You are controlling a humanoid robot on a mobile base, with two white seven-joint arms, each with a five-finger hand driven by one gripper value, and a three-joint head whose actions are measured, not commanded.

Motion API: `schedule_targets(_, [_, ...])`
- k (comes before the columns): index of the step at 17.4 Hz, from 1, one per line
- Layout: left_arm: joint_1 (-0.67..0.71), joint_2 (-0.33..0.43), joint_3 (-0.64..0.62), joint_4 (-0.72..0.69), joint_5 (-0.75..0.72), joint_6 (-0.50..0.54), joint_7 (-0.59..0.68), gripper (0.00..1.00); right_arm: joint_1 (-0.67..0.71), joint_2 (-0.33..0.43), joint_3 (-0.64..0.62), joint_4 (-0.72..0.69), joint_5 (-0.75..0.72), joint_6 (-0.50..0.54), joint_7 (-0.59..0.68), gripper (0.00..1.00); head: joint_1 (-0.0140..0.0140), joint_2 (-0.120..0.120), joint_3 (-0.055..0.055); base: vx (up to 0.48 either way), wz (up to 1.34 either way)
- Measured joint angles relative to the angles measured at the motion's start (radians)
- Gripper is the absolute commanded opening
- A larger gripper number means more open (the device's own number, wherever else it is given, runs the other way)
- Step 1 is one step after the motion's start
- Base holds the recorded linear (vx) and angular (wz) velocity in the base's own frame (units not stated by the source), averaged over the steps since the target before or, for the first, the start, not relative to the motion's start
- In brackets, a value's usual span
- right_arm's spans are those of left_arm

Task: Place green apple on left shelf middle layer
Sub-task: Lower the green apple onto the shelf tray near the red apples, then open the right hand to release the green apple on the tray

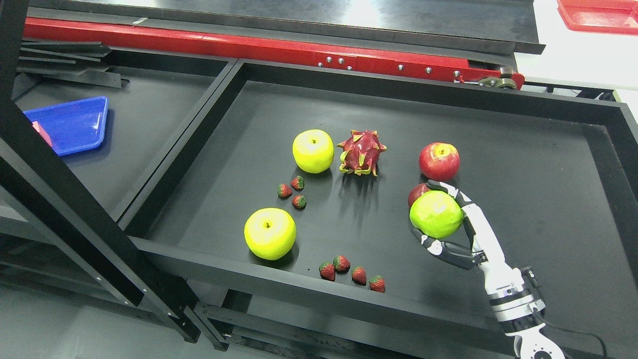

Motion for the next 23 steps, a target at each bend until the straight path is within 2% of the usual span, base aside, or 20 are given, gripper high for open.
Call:
schedule_targets(5, [0.0,0.0,0.0,0.0,0.0,0.0,0.0,1.0,-0.006,0.0,-0.001,0.001,0.007,0.015,0.0,0.03,0.0,0.0,0.0,0.0,0.0])
schedule_targets(11, [0.0,0.0,0.0,0.0,0.0,0.001,-0.001,1.0,-0.086,0.0,0.001,0.052,0.095,0.115,-0.005,0.04,0.0,0.0,0.0,0.0,0.0])
schedule_targets(16, [0.0,0.0,0.0,0.0,0.0,0.003,-0.001,1.0,-0.249,0.0,0.022,0.229,0.306,0.155,0.007,0.04,0.0,0.0,0.0,0.0,0.0])
schedule_targets(21, [0.0,0.0,0.0,0.0,0.0,0.001,-0.001,1.0,-0.343,-0.006,0.081,0.391,0.471,0.23,0.003,0.05,0.0,0.0,0.0,0.0,0.0])
schedule_targets(22, [0.0,0.0,0.0,0.0,0.0,0.001,-0.001,1.0,-0.362,-0.01,0.095,0.427,0.493,0.247,0.001,0.06,0.0001,0.0,0.0,0.0,0.0])
schedule_targets(23, [0.0,0.0,0.0,0.0,0.0,0.001,-0.001,1.0,-0.38,-0.014,0.108,0.461,0.512,0.26,0.001,0.14,0.0001,0.0,0.0,0.0,0.0])
